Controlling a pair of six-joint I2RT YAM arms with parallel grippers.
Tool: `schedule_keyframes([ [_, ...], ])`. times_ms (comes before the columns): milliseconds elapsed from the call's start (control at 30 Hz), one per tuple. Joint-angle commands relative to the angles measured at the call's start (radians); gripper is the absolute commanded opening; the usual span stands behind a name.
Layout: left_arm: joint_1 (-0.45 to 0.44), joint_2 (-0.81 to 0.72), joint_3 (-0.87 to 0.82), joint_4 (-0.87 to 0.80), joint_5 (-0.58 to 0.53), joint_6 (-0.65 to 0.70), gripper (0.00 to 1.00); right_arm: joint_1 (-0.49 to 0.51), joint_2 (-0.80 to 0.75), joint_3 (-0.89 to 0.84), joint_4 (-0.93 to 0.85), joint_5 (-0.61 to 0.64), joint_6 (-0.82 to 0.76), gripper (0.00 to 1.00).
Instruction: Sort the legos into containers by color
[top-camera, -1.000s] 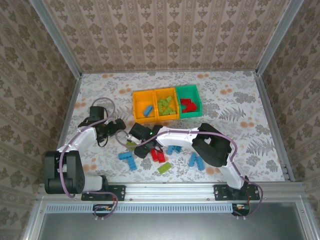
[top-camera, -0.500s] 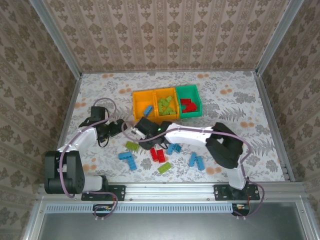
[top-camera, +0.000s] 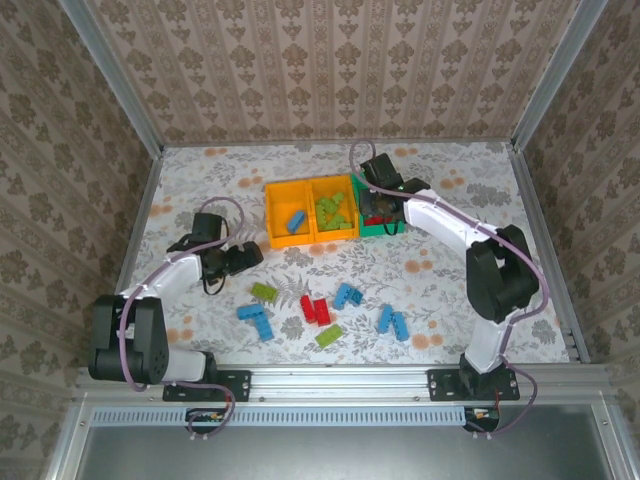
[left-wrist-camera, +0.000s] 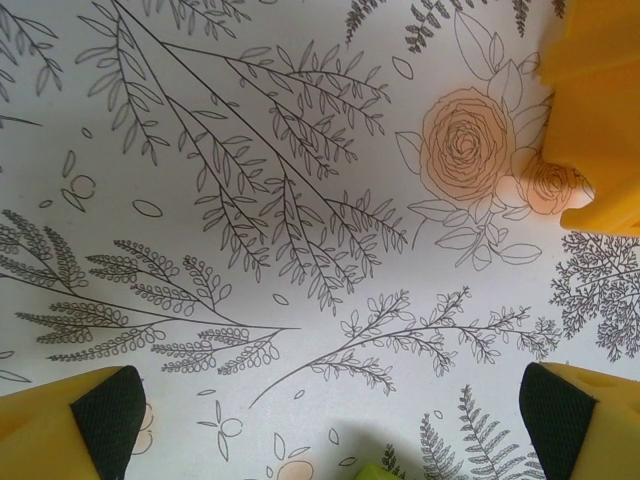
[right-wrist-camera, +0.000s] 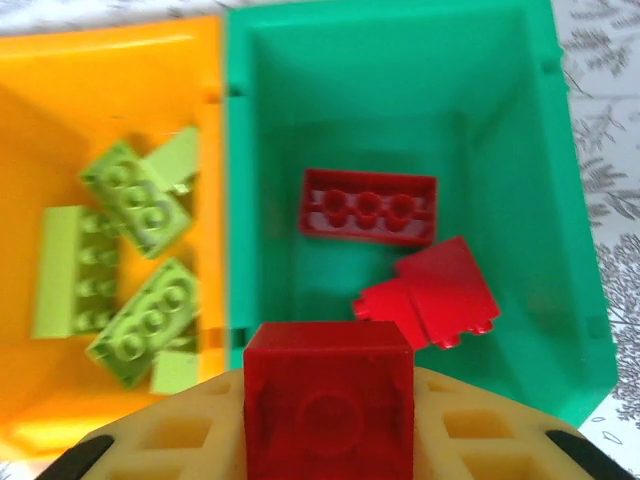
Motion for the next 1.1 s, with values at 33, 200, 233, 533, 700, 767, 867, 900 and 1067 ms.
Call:
schedule_keyframes([
  [33, -0.008, 0.009, 0.026, -0.003, -0.013, 0.023, 1.00, -0.027, 0.071, 0.063, -0.097, 0.001, 0.077, 0.34],
  [200, -0.009, 0.009, 0.018, -0.004, -0.018, 0.025, 1.00, -0.042, 0.129, 0.110, -0.116, 0.002, 0.075, 0.43],
  [233, -0.009, 0.010, 0.018, -0.004, -0.018, 0.025, 1.00, -0.041, 0.137, 0.115, -0.120, 0.009, 0.075, 0.45],
  [533, -0.009, 0.019, 0.018, 0.003, -0.020, 0.025, 1.00, -0.017, 0.066, 0.068, -0.111, 0.022, 0.033, 0.82],
  [700, -0.011, 0.025, 0.016, 0.014, -0.020, 0.022, 1.00, 0.018, -0.072, -0.075, -0.108, 0.032, 0.055, 0.87],
  [767, -0.013, 0.028, 0.018, 0.018, -0.021, 0.025, 1.00, 0.036, -0.134, -0.162, -0.071, 0.014, 0.036, 0.87],
  [867, -0.020, 0.031, 0.024, 0.018, -0.022, 0.030, 1.00, 0.061, -0.217, -0.290, -0.028, -0.023, 0.000, 0.87],
  [900, -0.024, 0.028, 0.027, 0.017, -0.026, 0.033, 1.00, 0.062, -0.237, -0.315, -0.046, -0.049, 0.006, 0.87],
  [1067, -0.057, 0.013, 0.040, 0.023, -0.064, 0.045, 1.00, 0.069, -0.301, -0.351, -0.310, -0.012, 0.197, 0.87],
])
